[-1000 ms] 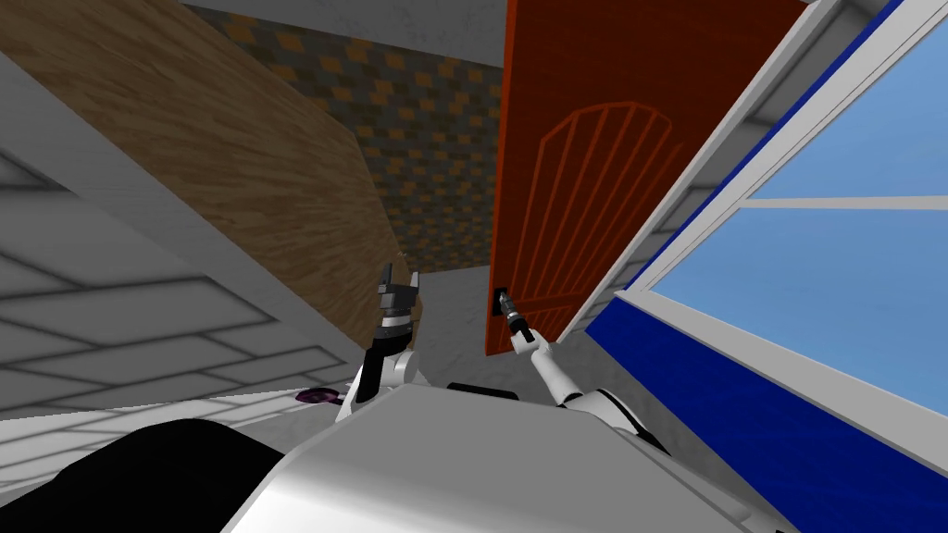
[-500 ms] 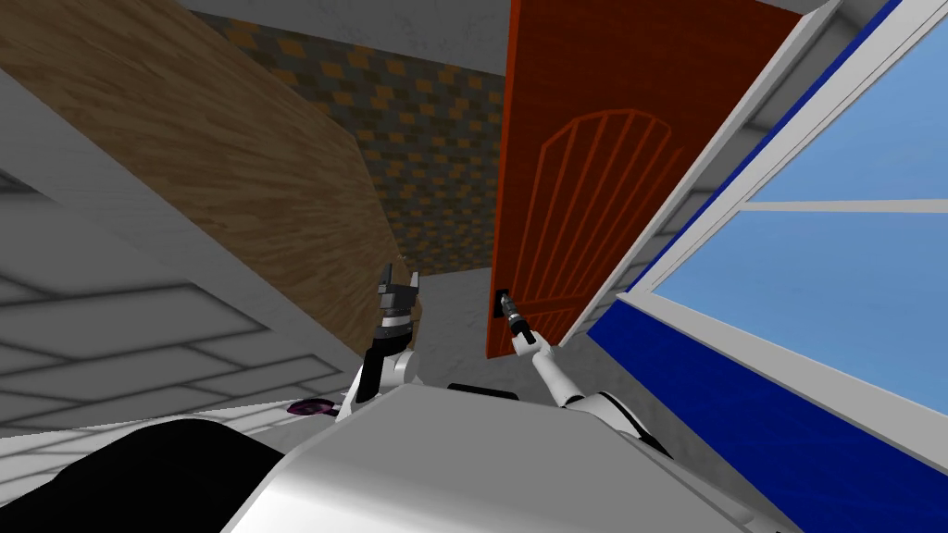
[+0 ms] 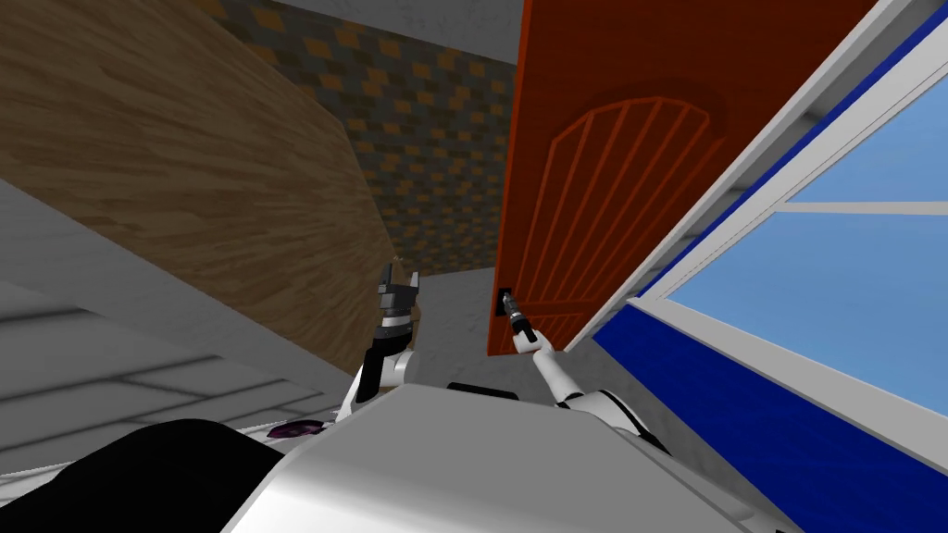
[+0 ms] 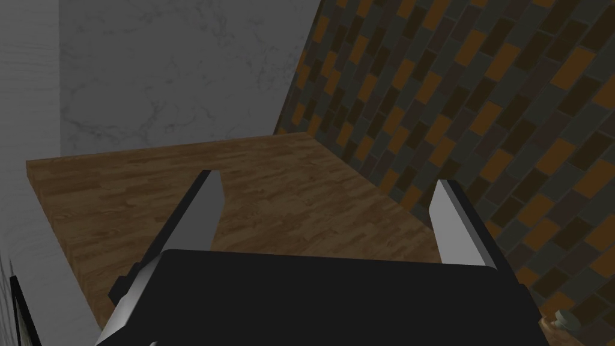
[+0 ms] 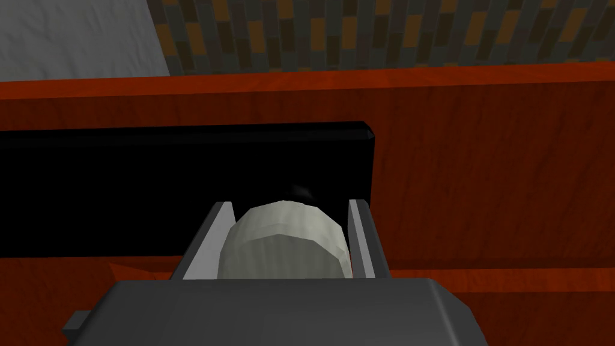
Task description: Push the door open
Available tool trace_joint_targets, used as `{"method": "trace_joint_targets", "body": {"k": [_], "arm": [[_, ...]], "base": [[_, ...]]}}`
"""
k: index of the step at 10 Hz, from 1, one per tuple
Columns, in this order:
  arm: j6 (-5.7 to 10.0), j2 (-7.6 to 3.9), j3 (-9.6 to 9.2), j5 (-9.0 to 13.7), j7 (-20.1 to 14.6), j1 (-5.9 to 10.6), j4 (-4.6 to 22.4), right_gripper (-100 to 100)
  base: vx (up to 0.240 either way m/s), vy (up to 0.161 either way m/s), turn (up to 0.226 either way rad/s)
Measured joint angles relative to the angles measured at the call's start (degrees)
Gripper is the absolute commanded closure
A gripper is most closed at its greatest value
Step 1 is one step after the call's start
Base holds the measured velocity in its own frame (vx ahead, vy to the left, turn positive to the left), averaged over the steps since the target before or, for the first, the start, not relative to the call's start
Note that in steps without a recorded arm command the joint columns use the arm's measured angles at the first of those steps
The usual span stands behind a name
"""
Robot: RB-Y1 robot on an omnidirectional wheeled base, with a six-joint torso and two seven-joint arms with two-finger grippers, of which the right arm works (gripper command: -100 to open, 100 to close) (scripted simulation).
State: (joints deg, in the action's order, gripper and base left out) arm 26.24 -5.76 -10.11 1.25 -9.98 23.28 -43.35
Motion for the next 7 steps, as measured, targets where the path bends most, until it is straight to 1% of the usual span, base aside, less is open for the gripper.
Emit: {"method": "trace_joint_targets", "body": {"k": [1,2,4,5,6,7], "arm": [[-0.19,-0.12,0.58,0.14,0.25,-0.06,0.00,100],[-1.02,-0.27,1.31,0.23,0.73,-1.20,-1.73,100],[-0.67,-0.78,2.53,0.63,0.89,-0.17,0.00,100],[-1.23,-1.01,3.14,0.78,1.09,-0.66,-0.84,100],[-0.33,-0.77,4.12,0.97,1.62,0.30,1.09,100],[0.20,-1.23,4.61,1.13,1.69,0.38,1.49,100]], "base": [[0.162,0.170,-0.069],[0.127,0.127,-0.056],[0.161,0.137,-0.063],[0.154,0.111,-0.098],[0.137,0.133,-0.052],[0.144,0.147,-0.061]]}}
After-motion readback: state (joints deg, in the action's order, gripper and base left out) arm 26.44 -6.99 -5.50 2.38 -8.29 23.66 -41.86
